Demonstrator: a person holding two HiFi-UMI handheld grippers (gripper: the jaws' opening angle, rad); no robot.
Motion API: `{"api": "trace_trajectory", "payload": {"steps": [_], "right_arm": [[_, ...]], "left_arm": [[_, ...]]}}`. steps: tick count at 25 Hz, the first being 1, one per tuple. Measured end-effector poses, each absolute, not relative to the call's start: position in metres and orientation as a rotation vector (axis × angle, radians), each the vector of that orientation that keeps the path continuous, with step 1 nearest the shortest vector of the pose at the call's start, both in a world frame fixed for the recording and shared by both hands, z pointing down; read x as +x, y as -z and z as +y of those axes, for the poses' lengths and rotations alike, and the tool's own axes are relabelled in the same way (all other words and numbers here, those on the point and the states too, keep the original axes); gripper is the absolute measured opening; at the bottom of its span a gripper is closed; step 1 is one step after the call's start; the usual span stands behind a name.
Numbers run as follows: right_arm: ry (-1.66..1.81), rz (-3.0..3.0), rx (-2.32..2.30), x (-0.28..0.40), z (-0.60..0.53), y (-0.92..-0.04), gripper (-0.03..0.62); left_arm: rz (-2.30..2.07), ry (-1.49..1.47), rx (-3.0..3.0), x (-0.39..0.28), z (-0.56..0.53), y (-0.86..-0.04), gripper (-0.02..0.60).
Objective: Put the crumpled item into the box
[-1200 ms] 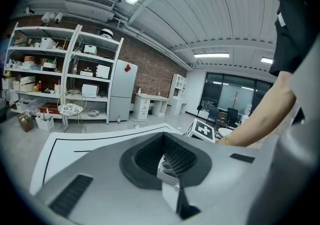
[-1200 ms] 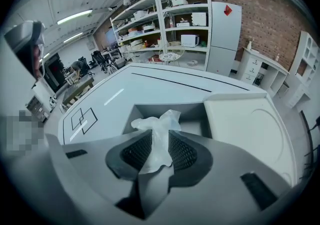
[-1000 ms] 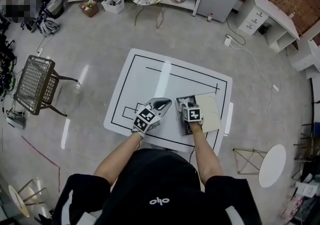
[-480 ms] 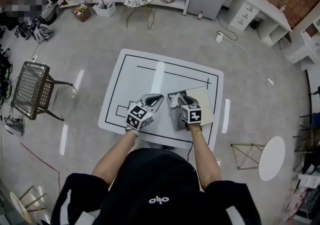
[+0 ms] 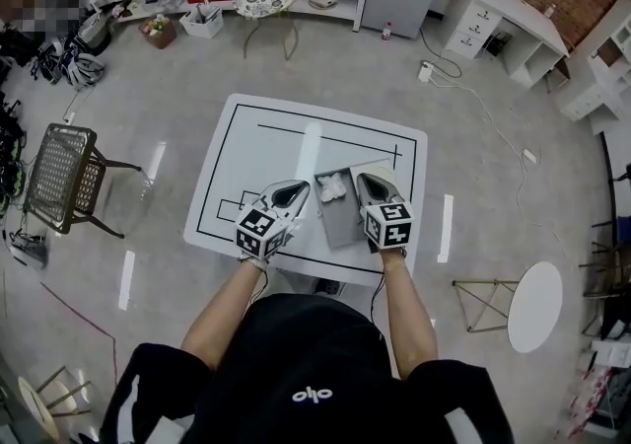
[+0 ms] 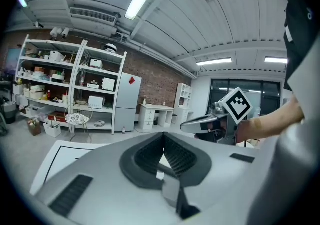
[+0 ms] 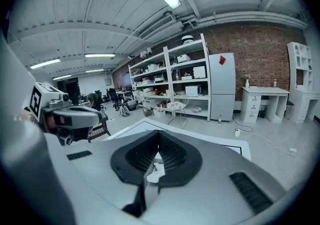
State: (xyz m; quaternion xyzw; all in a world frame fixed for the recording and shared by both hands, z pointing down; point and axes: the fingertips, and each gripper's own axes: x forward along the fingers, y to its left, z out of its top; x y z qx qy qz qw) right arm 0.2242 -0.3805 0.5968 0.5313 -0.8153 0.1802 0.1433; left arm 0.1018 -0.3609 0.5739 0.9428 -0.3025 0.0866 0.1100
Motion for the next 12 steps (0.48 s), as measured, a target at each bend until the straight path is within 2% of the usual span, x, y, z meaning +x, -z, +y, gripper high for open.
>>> {"api": "trace_trajectory", "payload": {"steps": [12], "right_arm": [[-0.413, -2.454, 1.522, 0.255, -0.322, -0.555, 0.009]], "left_arm": [[-1.001, -0.198, 2.787, 0.118, -0.321, -0.538, 0.008]]}}
